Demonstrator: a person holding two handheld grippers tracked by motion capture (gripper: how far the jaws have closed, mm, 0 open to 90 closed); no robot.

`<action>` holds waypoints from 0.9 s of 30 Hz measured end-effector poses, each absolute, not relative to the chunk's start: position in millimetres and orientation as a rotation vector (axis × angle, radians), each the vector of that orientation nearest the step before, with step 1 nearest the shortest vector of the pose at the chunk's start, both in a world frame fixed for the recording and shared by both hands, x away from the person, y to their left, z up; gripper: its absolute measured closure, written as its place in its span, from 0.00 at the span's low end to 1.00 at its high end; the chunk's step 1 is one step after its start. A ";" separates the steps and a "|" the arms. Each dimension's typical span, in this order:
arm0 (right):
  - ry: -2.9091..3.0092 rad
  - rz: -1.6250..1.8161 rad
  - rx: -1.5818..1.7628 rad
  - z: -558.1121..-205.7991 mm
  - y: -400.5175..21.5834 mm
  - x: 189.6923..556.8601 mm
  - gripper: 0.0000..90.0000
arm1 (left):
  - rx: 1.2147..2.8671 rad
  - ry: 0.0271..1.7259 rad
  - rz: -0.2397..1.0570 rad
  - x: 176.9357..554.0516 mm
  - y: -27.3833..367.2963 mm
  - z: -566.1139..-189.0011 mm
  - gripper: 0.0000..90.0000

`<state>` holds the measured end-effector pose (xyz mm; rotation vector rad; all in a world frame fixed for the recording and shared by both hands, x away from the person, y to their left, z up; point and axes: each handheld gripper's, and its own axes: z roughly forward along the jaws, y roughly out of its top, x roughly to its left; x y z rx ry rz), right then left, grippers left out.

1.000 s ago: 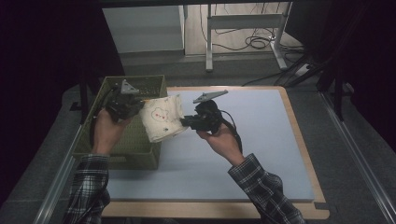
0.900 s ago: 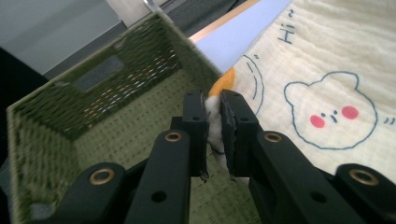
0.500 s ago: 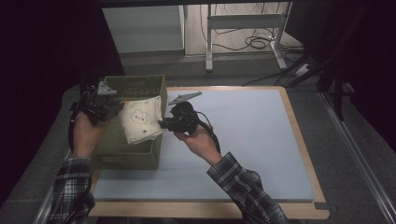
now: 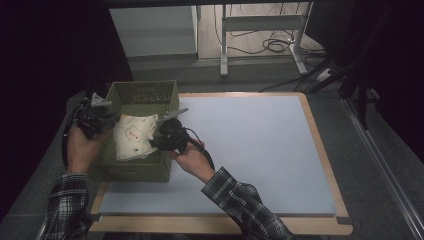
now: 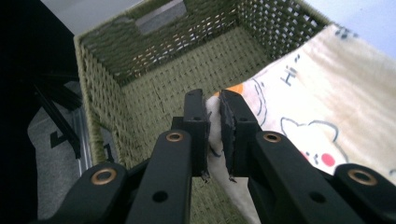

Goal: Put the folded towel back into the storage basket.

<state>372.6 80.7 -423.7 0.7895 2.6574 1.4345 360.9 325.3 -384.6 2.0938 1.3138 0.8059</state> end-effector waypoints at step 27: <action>2.730 1.313 0.811 -452.6 105.3 355.2 0.74 | 2.122 1.333 0.678 377.1 321.3 -439.7 0.80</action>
